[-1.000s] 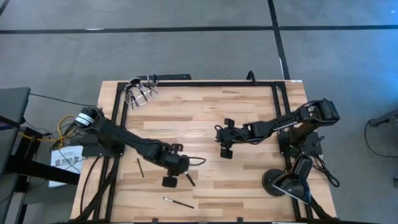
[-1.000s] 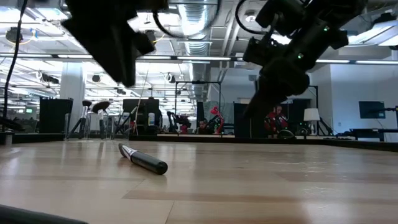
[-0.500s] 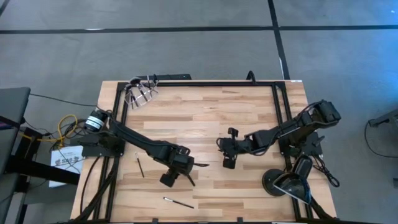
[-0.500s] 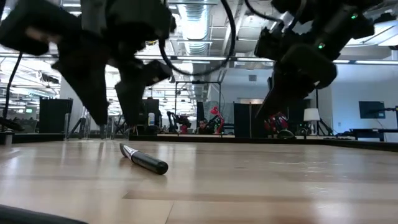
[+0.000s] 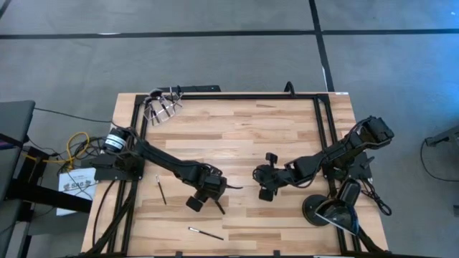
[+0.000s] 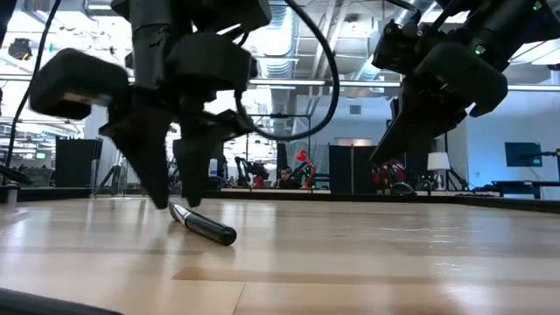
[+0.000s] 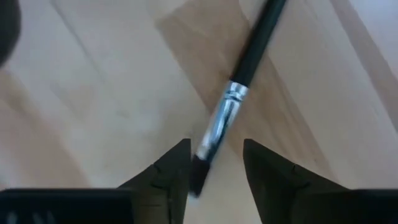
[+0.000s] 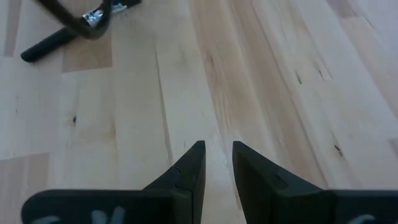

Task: Put items in baskets/containers
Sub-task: Put the blush brush into the transparent bin

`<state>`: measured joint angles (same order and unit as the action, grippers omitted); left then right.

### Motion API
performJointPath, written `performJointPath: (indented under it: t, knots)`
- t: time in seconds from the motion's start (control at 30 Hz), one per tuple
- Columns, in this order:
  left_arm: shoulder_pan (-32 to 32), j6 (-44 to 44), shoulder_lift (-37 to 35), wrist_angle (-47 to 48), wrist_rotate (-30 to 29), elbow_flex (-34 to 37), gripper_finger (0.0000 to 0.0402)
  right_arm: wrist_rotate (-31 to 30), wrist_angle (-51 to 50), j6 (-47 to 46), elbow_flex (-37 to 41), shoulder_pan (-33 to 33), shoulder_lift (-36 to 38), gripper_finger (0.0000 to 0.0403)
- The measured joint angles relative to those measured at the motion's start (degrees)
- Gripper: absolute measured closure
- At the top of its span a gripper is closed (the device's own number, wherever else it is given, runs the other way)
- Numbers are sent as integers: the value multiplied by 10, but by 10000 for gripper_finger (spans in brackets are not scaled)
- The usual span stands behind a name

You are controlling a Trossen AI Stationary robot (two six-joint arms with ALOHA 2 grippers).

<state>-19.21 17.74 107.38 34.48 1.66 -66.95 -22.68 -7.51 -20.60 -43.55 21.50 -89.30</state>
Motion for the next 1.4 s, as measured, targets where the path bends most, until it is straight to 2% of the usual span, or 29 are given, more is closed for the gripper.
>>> performJointPath:
  t: [0.17,0.3,0.43,0.57,0.77,0.9,1.13,1.3,1.4]
  knots:
    - [-3,-1,4,-23,-2,20,269,0,-2,13,0,-5,0,330]
    - [-3,-15,4,-47,-28,22,284,0,-2,27,0,-13,0,330]
    - [-3,-20,4,-46,-61,22,324,0,-2,41,0,-21,0,330]
    - [-3,-30,4,-46,-66,22,382,2,1,46,0,-27,0,330]
    - [-9,-16,-2,-39,-104,22,378,6,27,45,0,-34,0,330]
    - [-27,35,-26,-30,-171,22,386,52,74,45,0,-42,0,330]
    - [-68,210,-102,-36,-344,22,380,230,185,8,0,-87,0,330]
    - [-95,345,-138,-50,-440,22,386,283,269,-10,-1,-117,0,327]
    - [-101,418,-145,-52,-477,22,383,293,301,-23,-1,-132,0,309]
